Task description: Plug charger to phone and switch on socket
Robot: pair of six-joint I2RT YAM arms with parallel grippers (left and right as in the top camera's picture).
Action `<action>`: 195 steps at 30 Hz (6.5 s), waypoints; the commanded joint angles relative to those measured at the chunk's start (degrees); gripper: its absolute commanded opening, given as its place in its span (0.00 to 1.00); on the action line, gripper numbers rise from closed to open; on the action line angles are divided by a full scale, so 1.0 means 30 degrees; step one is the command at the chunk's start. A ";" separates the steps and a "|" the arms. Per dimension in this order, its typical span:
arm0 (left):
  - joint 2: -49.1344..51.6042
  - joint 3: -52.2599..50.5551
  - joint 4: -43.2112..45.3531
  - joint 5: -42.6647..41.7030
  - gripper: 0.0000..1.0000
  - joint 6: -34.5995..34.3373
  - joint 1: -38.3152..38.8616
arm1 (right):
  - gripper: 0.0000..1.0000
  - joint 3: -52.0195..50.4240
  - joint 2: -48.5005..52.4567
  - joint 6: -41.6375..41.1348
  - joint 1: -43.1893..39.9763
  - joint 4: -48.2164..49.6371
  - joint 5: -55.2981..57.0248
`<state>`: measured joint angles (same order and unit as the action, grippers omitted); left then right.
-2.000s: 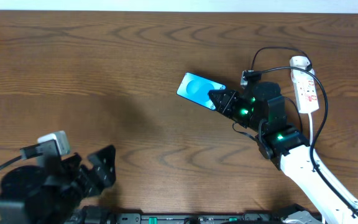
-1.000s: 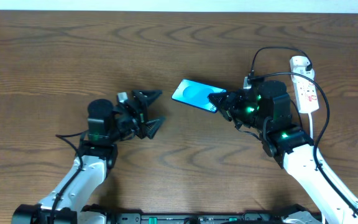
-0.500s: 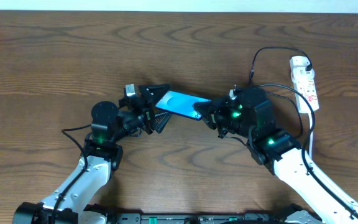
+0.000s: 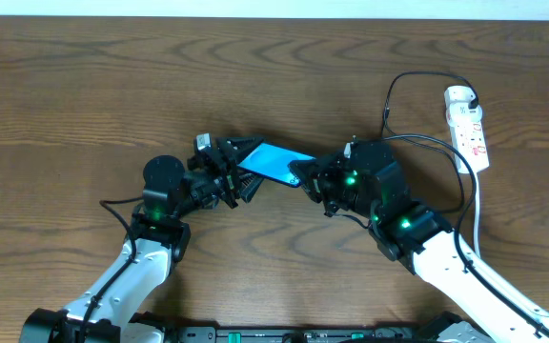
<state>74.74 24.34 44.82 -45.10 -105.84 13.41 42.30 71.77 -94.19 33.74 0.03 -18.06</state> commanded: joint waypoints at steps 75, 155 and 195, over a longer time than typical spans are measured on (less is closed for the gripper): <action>-0.0036 0.0175 -0.2047 -0.0109 0.08 0.0772 0.0095 | 0.39 0.0022 -0.0168 0.0051 0.1639 -0.1960 0.0175; 0.9158 0.7927 -0.1537 -1.1570 0.07 0.7096 0.0095 | 0.89 1.2305 0.6091 1.6582 -0.4721 -1.6524 1.1183; 0.9158 0.7927 -0.1545 -1.1759 0.08 0.7118 0.0095 | 0.05 1.2684 1.7770 2.1566 -0.6033 -1.2437 0.5552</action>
<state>102.63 46.44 39.51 -79.20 -85.45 13.89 82.02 120.92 -38.26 15.97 -35.20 10.35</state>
